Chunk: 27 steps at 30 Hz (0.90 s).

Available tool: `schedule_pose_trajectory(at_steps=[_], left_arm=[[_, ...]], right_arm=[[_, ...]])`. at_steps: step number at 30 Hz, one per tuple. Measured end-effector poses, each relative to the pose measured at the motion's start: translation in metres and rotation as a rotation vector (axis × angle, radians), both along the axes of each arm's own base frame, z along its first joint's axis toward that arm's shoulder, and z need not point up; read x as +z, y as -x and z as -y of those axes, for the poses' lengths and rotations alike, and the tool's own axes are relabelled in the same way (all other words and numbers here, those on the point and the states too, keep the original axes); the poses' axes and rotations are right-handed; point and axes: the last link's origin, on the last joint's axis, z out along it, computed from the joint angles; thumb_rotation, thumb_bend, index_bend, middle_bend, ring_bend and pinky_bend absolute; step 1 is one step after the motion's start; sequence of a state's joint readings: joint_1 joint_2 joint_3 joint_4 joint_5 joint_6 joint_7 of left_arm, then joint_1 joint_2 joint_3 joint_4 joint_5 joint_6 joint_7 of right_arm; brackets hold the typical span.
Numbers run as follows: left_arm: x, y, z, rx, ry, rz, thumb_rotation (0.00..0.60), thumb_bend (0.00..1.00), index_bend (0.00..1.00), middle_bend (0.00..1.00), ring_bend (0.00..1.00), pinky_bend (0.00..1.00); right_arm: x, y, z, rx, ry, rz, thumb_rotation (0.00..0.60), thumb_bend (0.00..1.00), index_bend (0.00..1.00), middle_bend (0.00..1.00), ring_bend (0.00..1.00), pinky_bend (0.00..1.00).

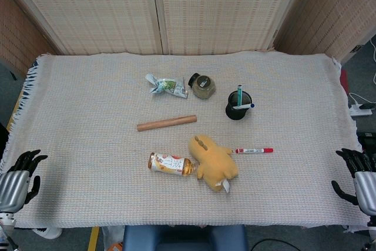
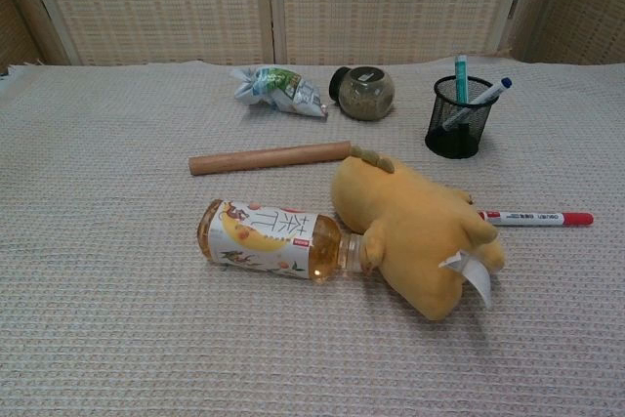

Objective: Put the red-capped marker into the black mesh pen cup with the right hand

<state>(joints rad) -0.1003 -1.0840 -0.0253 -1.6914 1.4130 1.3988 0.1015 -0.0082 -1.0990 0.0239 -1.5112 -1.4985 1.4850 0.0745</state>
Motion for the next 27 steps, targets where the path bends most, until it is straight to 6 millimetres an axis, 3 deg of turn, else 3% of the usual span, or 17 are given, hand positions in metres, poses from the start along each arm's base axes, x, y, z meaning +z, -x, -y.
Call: schedule_pose_trajectory(at_steps=[20, 27], left_arm=[[-0.001, 0.001, 0.0, 0.007, 0.008, 0.011, 0.6, 0.59, 0.22, 0.09, 0.08, 0.35], [0.0, 0.0, 0.0, 0.004, 0.005, 0.018, 0.6, 0.59, 0.22, 0.09, 0.08, 0.35]], right_arm=[[-0.003, -0.001, 0.002, -0.001, -0.011, -0.004, 0.6, 0.21, 0.19, 0.13, 0.12, 0.02], [-0.005, -0.003, 0.013, 0.01, -0.032, -0.013, 0.6, 0.21, 0.22, 0.13, 0.13, 0.02]])
